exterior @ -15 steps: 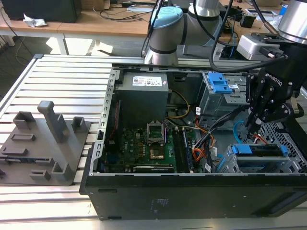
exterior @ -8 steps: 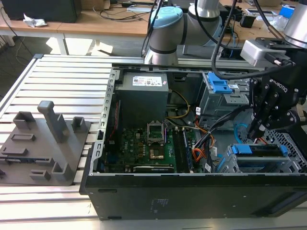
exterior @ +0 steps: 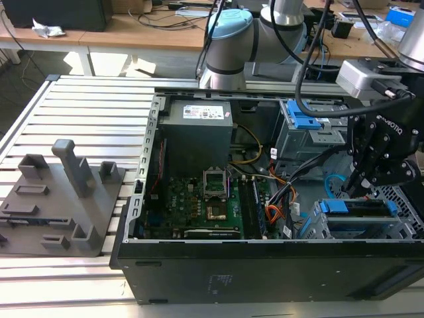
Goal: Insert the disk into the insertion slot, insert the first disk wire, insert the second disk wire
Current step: 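Insert the second disk wire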
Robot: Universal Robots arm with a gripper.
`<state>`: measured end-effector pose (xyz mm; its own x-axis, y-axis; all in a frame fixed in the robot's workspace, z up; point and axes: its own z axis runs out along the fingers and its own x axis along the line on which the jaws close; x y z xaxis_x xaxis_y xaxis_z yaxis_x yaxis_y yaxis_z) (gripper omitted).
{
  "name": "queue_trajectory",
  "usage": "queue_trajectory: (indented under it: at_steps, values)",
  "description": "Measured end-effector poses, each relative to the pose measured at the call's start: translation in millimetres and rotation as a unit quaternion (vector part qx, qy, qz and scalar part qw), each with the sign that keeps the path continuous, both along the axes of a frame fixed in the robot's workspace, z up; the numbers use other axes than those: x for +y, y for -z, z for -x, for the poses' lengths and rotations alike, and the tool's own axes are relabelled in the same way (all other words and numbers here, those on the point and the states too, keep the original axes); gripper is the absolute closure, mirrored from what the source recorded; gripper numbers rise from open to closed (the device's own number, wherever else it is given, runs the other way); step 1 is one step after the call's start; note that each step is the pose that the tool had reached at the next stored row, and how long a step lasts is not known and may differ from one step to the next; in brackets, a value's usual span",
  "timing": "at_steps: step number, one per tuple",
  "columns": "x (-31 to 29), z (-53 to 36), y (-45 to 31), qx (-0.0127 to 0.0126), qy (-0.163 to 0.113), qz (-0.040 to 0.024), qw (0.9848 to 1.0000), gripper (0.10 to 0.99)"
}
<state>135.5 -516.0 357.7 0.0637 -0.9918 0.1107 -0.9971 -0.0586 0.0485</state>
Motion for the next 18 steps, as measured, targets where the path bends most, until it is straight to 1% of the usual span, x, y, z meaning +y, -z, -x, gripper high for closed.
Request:
queue_trajectory:
  at_steps: [1, 3, 4, 5, 6, 10, 12, 15, 18]
  values:
    - [-0.2, 0.0, 0.0, 0.0, 0.0, -0.0103, 0.9999, 0.922]
    - [-0.7, 0.0, -0.1, 0.0, 0.0, -0.0287, 0.9996, 0.922]
    - [-1.3, 0.0, 0.0, 0.0, 0.001, -0.0492, 0.9988, 0.922]
    - [-1.7, 0.0, 0.0, 0.0, 0.001, -0.0646, 0.9979, 0.922]
    - [-1.6, 0.0, 0.0, 0.0, 0.001, -0.0679, 0.9977, 0.922]
    - [-1.6, 0.0, 0.0, -0.0002, 0.005, -0.068, 0.9977, 0.922]
    - [-1.7, 0.0, 0.1, -0.0018, 0.027, -0.068, 0.9973, 0.922]
    - [-1.7, 0.0, 0.4, -0.0044, 0.065, -0.0679, 0.9955, 0.922]
    - [-1.7, 0.0, 0.4, -0.0045, 0.068, -0.0679, 0.9954, 0.922]
